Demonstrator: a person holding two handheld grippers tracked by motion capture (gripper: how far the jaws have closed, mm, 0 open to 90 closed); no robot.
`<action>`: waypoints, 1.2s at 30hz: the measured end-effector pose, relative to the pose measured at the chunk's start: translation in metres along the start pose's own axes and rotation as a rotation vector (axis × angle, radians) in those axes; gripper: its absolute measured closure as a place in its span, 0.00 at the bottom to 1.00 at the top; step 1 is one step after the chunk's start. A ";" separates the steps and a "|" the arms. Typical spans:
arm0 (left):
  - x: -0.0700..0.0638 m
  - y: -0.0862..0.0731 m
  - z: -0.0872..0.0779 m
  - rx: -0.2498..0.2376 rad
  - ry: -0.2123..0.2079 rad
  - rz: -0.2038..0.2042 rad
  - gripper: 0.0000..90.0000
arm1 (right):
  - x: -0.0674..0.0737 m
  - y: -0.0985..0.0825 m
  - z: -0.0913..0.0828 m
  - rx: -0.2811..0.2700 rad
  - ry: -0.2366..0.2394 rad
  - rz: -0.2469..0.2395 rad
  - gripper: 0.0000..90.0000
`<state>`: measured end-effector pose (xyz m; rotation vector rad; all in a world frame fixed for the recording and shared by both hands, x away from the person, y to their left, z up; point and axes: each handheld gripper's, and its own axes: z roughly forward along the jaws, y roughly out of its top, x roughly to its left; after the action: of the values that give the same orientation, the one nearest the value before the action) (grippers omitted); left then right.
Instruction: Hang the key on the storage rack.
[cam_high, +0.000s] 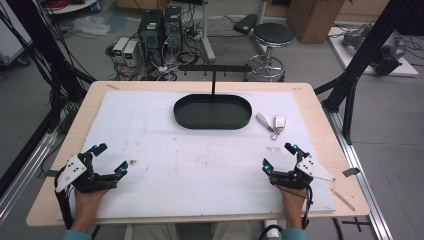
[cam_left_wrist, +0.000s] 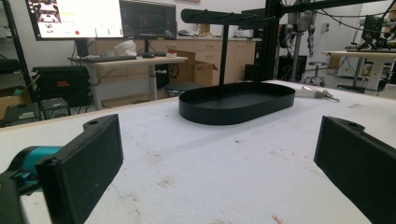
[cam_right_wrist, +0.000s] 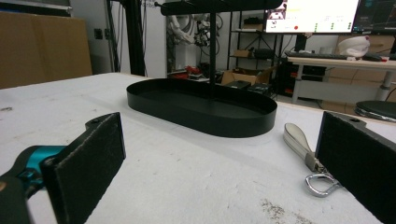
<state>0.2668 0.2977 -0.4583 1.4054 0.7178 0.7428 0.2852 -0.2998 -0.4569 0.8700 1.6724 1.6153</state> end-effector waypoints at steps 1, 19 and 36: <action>0.000 0.000 0.000 0.001 0.000 0.000 0.02 | 0.000 0.000 0.000 0.000 -0.001 0.000 0.01; 0.000 0.000 0.000 -0.004 0.002 -0.001 0.02 | -0.001 0.000 0.000 -0.005 -0.010 0.002 0.01; 0.000 0.000 -0.001 -0.006 0.004 -0.004 0.02 | -0.030 0.069 0.011 0.110 0.053 -0.005 0.01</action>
<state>0.2664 0.2983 -0.4585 1.3971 0.7205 0.7444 0.3131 -0.3160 -0.3883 0.8831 1.8130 1.5673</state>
